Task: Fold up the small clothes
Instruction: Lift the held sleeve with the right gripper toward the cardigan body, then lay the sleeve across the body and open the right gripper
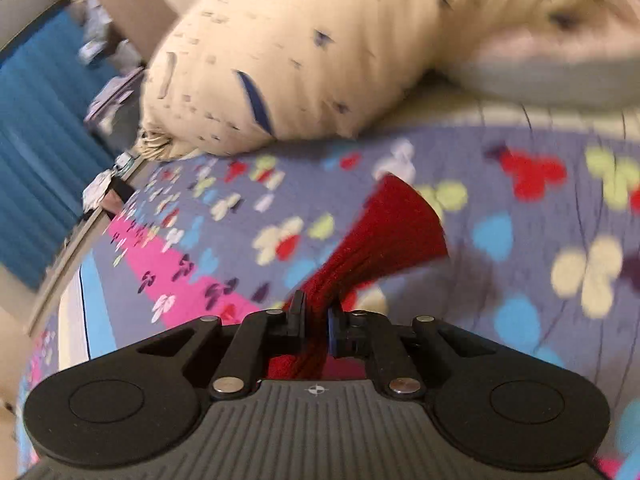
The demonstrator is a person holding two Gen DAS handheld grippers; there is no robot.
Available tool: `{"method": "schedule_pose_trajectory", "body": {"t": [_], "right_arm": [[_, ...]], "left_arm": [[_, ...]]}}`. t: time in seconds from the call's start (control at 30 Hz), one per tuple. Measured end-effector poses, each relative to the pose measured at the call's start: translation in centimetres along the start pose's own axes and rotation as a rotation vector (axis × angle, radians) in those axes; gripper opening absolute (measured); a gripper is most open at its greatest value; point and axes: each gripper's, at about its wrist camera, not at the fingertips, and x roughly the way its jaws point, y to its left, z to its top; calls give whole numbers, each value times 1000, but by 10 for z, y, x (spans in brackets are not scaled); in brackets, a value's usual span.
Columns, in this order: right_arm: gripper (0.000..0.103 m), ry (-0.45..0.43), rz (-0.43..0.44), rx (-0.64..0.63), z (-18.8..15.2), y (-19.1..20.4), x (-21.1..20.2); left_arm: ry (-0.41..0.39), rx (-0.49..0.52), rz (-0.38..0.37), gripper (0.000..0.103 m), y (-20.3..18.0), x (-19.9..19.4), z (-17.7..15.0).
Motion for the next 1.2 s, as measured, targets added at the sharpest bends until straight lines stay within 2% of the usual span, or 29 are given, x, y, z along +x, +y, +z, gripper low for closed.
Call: {"method": "schedule_pose_trajectory", "body": {"t": [0.07, 0.13, 0.17, 0.2, 0.23, 0.33, 0.43, 0.5, 0.57, 0.63, 0.7, 0.73, 0.77, 0.8, 0.83, 0.87, 0.93, 0.97, 1.03, 1.2], "right_arm": [[10, 50, -149, -60, -7, 3, 26], [10, 161, -294, -64, -21, -2, 56], [10, 134, -319, -27, -27, 0, 55], [10, 89, -306, -13, -29, 7, 47], [10, 45, -275, -42, -32, 20, 37], [10, -94, -180, -262, -46, 86, 0], [10, -192, -68, -457, -68, 161, -46], [10, -232, 65, -581, -105, 220, -79], [10, -228, 190, -688, -152, 271, -111], [10, -202, 322, -783, -213, 314, -137], [11, -133, 449, -867, -278, 346, -153], [16, -75, 501, -888, -304, 356, -155], [20, 17, 595, -933, -337, 362, -156], [42, 133, 675, -989, -360, 365, -152], [53, 237, 679, -1043, -375, 366, -148], [51, 302, 636, -1089, -388, 361, -147], [51, 307, 648, -1095, -380, 341, -154], [54, 288, 633, -1076, -362, 327, -153], [62, 240, 577, -1028, -332, 303, -160], [63, 133, 399, -854, -253, 243, -143]], "left_arm": [[13, -40, -9, 103, 19, 4, 3], [26, -79, -27, 103, 40, 6, 3], [27, -89, -30, 103, 51, 6, 3], [22, -93, -28, 103, 59, 6, 3], [10, -98, -19, 103, 69, 5, 3], [-13, -115, 14, 103, 93, 12, 6], [9, -161, 4, 103, 112, 23, 8], [8, -192, -30, 103, 121, 24, 10], [-1, -198, -52, 103, 125, 21, 10], [-11, -195, -73, 103, 126, 17, 12], [-20, -198, -94, 103, 127, 13, 14], [-27, -203, -101, 103, 126, 12, 15], [-36, -206, -109, 103, 127, 11, 16], [-41, -205, -114, 103, 125, 11, 17], [-43, -203, -121, 103, 124, 13, 17], [-37, -197, -134, 103, 123, 14, 16], [-33, -185, -185, 103, 119, 17, 15], [-39, -180, -211, 103, 116, 18, 15], [-55, -167, -268, 103, 105, 17, 18], [-49, -75, -407, 103, 53, 19, 43]]}}
